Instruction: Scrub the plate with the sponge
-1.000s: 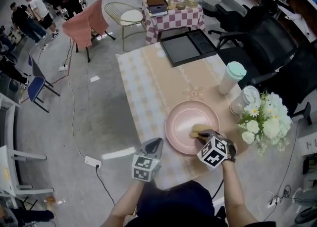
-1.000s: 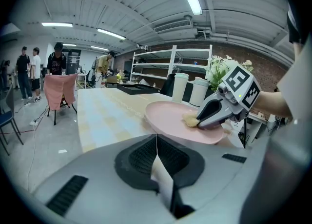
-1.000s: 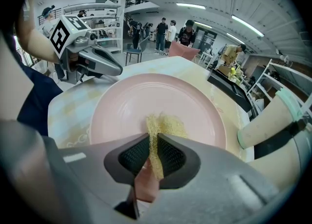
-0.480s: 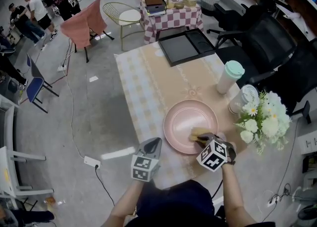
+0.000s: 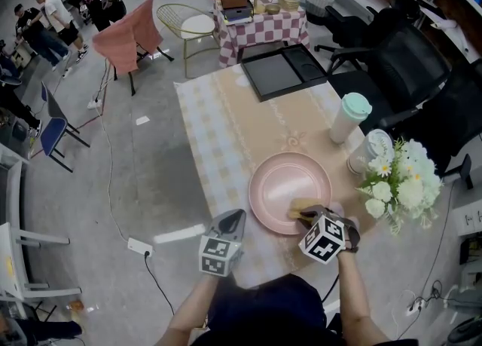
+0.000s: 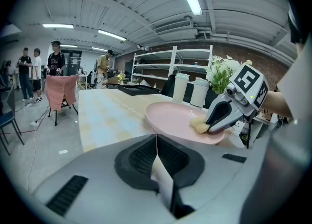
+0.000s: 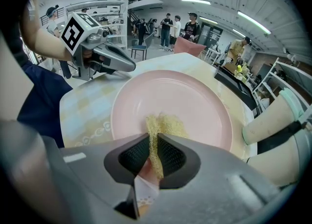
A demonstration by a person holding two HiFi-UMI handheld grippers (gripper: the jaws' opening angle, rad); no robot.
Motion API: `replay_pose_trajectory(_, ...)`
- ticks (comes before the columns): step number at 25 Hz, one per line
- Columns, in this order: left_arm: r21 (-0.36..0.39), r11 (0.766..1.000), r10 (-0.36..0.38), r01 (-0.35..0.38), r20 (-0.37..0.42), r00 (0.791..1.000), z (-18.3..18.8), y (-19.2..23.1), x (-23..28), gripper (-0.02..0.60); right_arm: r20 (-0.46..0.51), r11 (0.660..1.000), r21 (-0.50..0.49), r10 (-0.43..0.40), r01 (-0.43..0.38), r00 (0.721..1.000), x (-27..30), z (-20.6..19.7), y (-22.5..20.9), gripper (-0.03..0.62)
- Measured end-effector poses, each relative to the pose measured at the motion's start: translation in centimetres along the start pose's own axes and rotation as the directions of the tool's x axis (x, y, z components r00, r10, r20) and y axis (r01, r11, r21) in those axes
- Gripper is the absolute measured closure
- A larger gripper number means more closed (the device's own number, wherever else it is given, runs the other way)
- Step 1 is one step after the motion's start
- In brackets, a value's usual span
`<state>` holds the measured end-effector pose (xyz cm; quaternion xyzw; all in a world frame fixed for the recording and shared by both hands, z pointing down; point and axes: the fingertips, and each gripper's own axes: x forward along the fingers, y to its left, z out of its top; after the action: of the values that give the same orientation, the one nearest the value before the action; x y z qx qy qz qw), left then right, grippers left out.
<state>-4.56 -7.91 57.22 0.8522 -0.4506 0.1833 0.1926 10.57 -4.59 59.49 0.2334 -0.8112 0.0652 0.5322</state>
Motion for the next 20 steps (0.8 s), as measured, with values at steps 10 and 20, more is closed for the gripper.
replay_pose_trajectory(10, -0.001, 1.0, 0.002, -0.002, 0.001, 1.0, 0.0, 0.1, 0.0, 0.569, -0.029, 0.998, -0.008, 0.06, -0.06, 0.998, -0.4, 0.1, 0.7, 0.543)
replay_pose_trajectory(20, -0.005, 1.0, 0.003, -0.003, 0.002, 1.0, 0.0, 0.0, 0.0, 0.569, -0.031, 0.993, -0.013, 0.117, -0.117, 0.993, -1.4, 0.6, 1.9, 0.543)
